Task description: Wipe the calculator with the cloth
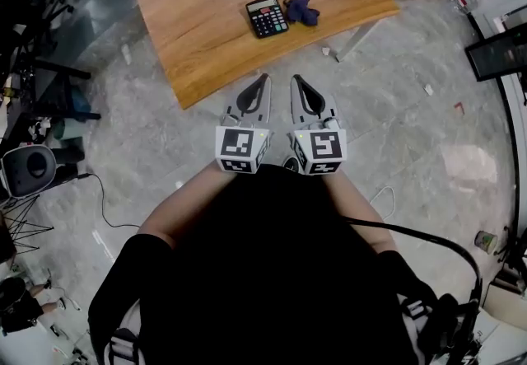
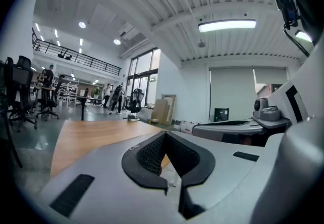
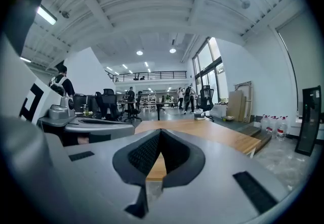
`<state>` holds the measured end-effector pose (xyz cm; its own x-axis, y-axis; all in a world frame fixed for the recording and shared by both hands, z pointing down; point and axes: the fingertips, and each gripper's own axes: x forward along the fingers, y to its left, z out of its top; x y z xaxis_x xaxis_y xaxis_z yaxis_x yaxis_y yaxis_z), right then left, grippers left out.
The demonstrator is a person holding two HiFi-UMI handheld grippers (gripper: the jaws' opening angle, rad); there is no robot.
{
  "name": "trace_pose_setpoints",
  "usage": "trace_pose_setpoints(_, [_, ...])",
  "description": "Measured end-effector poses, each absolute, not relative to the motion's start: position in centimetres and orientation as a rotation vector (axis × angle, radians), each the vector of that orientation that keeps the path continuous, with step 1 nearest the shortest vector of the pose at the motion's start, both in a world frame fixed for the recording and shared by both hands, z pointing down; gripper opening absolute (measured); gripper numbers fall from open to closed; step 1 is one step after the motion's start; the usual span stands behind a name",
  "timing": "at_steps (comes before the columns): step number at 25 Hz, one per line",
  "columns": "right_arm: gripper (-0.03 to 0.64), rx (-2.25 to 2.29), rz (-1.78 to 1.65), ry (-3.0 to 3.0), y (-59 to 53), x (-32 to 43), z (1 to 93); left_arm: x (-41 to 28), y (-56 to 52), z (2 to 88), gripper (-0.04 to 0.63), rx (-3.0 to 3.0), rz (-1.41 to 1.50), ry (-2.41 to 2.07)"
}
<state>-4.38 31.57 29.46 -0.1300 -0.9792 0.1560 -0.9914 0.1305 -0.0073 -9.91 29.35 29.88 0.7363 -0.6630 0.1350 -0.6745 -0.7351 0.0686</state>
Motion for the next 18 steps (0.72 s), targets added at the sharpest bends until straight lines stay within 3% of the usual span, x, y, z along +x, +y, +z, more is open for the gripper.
trace_pose_setpoints(18, [0.015, 1.955, 0.203, -2.416, 36.0, 1.8, 28.4, -4.9, 34.3, 29.2, 0.006, 2.742, 0.133, -1.234])
